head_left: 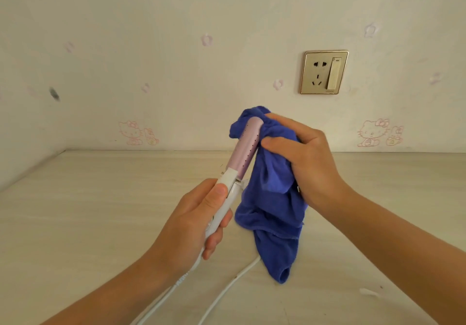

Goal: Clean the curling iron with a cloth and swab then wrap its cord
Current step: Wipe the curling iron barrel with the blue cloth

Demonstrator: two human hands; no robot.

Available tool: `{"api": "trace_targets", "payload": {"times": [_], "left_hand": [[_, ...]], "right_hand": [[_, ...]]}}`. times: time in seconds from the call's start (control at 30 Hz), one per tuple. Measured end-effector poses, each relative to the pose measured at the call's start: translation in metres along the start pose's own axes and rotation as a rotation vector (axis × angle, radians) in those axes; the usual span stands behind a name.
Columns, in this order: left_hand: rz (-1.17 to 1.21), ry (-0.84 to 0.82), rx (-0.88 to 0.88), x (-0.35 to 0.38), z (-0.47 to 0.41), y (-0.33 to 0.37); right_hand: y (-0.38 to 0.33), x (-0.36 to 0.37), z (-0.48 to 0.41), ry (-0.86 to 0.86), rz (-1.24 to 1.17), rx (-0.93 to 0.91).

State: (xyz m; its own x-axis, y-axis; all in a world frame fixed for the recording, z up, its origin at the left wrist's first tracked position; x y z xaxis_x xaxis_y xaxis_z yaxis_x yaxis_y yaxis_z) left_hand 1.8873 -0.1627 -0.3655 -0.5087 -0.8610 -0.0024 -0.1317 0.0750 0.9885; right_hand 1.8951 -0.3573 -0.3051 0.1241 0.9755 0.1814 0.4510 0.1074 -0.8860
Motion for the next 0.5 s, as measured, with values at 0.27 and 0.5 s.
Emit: {"api": "trace_targets", "payload": {"times": [0.27, 0.5], "left_hand": [[0.051, 0.037, -0.001, -0.009, 0.001, 0.002], [0.071, -0.018, -0.051, 0.003, 0.003, -0.005]], "right_hand": [[0.013, 0.035, 0.023, -0.172, 0.028, 0.005], [-0.003, 0.001, 0.006, 0.106, 0.051, -0.099]]}}
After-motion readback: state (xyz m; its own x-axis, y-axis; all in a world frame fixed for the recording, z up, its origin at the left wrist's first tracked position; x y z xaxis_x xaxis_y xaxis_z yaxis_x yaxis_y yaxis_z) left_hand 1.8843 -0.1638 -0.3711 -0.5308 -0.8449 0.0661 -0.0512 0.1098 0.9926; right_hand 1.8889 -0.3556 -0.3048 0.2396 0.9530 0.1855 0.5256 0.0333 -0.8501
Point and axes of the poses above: each hand's wrist, its own z-axis away from the middle knuckle, its own x-axis out of the palm, y = z × x, the point moved 7 cm from there along -z, towards the middle knuckle
